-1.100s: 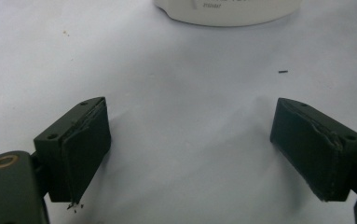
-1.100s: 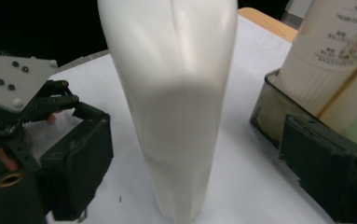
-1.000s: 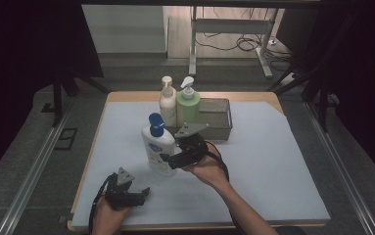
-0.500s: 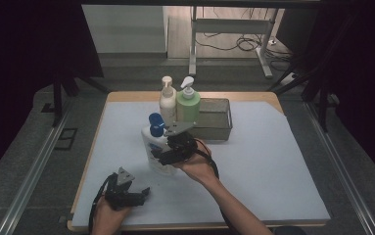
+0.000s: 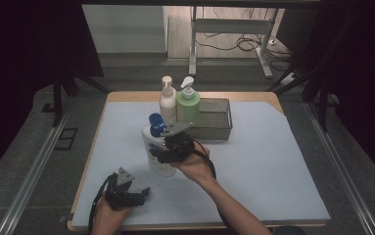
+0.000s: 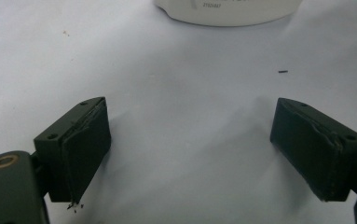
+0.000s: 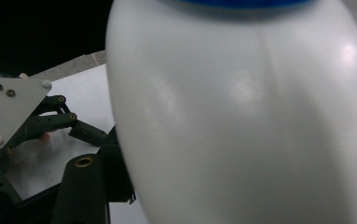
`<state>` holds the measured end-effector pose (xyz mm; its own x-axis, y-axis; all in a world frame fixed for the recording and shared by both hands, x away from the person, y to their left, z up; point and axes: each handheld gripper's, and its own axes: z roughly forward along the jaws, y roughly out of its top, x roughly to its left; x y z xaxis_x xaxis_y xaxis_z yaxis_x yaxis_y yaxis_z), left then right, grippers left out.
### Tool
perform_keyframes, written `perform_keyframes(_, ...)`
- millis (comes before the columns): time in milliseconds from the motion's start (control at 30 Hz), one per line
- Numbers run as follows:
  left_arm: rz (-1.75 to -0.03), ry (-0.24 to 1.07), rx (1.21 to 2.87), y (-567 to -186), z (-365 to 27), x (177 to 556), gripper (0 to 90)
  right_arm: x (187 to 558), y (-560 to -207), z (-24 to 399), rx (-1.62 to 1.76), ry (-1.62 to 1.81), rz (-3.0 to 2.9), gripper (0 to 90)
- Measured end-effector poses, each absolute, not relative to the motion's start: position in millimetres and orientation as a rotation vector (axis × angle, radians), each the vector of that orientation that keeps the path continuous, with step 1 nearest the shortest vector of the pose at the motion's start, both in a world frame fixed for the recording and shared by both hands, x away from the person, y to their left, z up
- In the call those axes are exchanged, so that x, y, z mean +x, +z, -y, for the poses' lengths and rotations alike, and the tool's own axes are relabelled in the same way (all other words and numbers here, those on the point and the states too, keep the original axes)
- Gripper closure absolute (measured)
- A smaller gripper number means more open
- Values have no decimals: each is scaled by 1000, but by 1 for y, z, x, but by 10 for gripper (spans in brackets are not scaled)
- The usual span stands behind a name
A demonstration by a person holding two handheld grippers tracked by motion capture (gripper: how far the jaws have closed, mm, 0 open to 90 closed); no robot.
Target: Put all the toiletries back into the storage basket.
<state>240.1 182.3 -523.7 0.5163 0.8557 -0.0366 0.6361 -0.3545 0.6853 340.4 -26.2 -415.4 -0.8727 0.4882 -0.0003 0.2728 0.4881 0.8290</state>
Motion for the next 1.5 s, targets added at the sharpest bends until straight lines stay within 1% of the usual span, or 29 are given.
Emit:
perform_keyframes(367, -1211, 435, 2109, -524, -182, 240, 120, 338, -411, 30, 665, 1285, -2512, 402)
perform_keyframes(800, -1210, 435, 2109, -524, -182, 240, 119, 332, -391, 46, 651, 1286, -2518, 402)
perform_keyframes(1233, -1211, 435, 2109, -524, -182, 240, 120, 334, -381, 72, 726, 1284, -2497, 402)
perform_keyframes(1500, -1211, 435, 2109, -524, -182, 240, 120, 337, -373, 97, 780, 1279, -2450, 403)
